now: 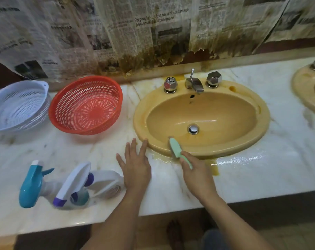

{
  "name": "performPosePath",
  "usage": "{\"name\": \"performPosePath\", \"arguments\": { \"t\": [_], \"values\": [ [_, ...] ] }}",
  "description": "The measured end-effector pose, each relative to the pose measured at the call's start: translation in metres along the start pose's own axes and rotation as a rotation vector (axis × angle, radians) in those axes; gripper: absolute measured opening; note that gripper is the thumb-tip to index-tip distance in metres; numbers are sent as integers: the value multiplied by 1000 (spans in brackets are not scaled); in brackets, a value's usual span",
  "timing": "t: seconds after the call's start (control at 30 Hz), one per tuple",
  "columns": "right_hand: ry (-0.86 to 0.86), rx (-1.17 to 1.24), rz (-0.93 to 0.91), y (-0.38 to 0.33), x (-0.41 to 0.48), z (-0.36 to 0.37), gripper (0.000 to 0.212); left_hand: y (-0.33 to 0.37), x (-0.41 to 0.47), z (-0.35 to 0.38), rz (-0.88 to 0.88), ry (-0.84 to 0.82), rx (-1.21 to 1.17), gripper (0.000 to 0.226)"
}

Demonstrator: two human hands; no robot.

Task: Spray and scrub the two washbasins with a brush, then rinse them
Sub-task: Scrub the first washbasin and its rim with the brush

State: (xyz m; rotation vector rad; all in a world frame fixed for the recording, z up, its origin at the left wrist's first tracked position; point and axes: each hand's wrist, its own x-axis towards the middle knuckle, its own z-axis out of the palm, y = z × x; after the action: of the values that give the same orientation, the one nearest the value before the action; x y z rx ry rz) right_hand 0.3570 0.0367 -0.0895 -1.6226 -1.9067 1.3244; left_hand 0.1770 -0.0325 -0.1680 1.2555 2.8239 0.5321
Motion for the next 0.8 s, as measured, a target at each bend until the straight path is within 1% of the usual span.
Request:
{"name": "performPosePath", "arguments": {
  "t": [0.1, 0.2, 0.3, 0.43, 0.5, 0.57, 0.7, 0.73, 0.8],
  "values": [
    [-85, -69, -61, -21, 9, 34, 38, 0, 0, 0, -17, -3, -9, 61],
    [-74, -82, -59, -20, 11, 40, 39, -4, -1, 2, -28, 3, -32, 55],
    [19, -16, -2, 7, 1, 3, 34, -6, -1, 4, -16, 16, -33, 55],
    [183, -93, 166, 46, -12, -67, 33, -3, -1, 4, -16, 12, -33, 56],
    [222, -86, 197, 50, -8, -78, 34, -2, -1, 4, -21, 5, -41, 56],
    [179, -56, 147, 36, -4, -62, 34, -2, -1, 5, -15, 6, -45, 56],
    [-5, -77, -20, 6, -3, 3, 36, -4, -2, 3, 6, -34, -25, 61],
    [-8, -101, -34, 5, -3, 9, 38, -4, -2, 2, 14, -42, -21, 62],
    [21, -103, -10, 12, -1, -1, 37, -4, -3, 0, 25, -47, -10, 64]
  ]
}}
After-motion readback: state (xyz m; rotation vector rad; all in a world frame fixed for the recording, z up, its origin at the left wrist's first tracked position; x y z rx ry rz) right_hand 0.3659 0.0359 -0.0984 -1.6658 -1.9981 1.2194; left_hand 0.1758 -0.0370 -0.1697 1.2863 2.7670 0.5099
